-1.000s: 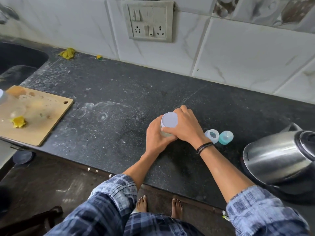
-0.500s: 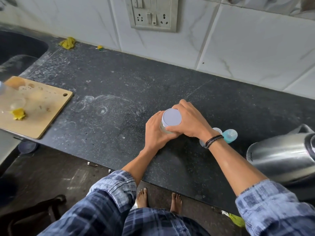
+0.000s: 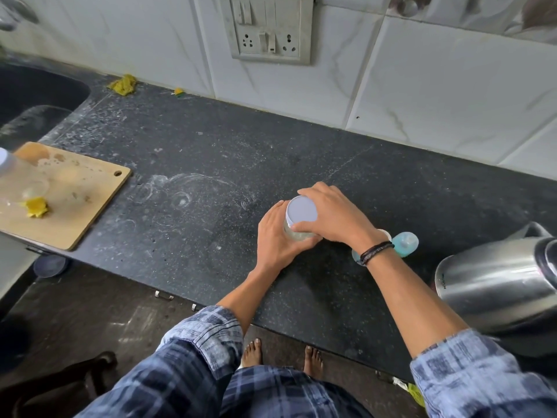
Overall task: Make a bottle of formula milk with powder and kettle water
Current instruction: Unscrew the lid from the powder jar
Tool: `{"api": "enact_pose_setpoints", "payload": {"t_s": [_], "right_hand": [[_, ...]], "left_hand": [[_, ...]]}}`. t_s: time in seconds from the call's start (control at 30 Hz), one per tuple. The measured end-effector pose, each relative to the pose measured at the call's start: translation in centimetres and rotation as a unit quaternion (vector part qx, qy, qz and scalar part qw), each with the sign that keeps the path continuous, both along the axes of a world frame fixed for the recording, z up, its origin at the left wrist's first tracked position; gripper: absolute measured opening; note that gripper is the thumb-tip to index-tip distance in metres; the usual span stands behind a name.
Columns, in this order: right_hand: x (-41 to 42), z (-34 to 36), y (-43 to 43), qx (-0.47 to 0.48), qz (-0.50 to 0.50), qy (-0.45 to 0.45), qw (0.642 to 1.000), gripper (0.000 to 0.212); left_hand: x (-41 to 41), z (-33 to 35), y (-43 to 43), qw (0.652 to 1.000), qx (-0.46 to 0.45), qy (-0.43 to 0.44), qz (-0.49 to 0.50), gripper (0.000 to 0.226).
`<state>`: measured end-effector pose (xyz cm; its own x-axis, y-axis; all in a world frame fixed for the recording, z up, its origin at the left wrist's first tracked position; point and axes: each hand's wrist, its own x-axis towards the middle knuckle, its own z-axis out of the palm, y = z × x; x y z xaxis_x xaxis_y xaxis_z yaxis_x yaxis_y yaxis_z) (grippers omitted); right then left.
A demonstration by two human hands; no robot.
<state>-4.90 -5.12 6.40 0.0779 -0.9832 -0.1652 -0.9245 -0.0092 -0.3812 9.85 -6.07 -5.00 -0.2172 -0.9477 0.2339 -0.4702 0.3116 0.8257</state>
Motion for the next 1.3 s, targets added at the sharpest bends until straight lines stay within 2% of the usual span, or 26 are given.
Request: {"api": "enact_pose_setpoints", "payload": {"t_s": [0.17, 0.33, 0.47, 0.63, 0.8, 0.93, 1.1, 1.23, 1.3], "right_hand": [[-0.4, 1.1, -0.2, 0.023, 0.025, -0.040, 0.999, 0.094], [0.4, 0.7, 0.4, 0.006, 0.025, -0.014, 1.000, 0.082], [-0.1, 1.2, 0.2, 0.018, 0.034, -0.046, 0.998, 0.088], [0.6, 1.0, 0.8, 0.002, 0.024, -0.015, 1.000, 0.079], [0.2, 1.5, 0.6, 0.002, 0.026, -0.043, 0.999, 0.080], [0.9, 1.1, 0.9, -0.012, 0.011, -0.027, 0.999, 0.070], [0.4, 1.4, 0.4, -0.010, 0.008, -0.055, 0.998, 0.077], [0.9, 1.0, 0.6, -0.003, 0.010, -0.021, 1.000, 0.074], [0.8, 1.0, 0.7, 0.021, 0.031, -0.035, 0.999, 0.079]], "left_hand": [[0.0, 0.1, 0.1, 1.000, 0.003, -0.006, 0.011, 0.094], [0.0, 0.2, 0.4, 1.000, 0.007, -0.007, 0.011, 0.097], [0.1, 0.4, 0.4, 1.000, 0.010, -0.020, 0.010, 0.097], [0.0, 0.4, 0.4, 1.000, 0.002, -0.017, 0.012, 0.094], [0.0, 0.2, 0.4, 1.000, 0.003, -0.021, 0.010, 0.095], [0.0, 0.1, 0.3, 1.000, -0.001, -0.018, 0.014, 0.090], [0.0, 0.0, 0.2, 1.000, 0.004, -0.026, 0.013, 0.092], [0.1, -0.2, 0.3, 1.000, 0.002, -0.025, 0.014, 0.094], [0.1, -0.1, 0.3, 1.000, 0.002, -0.028, 0.010, 0.094]]}}
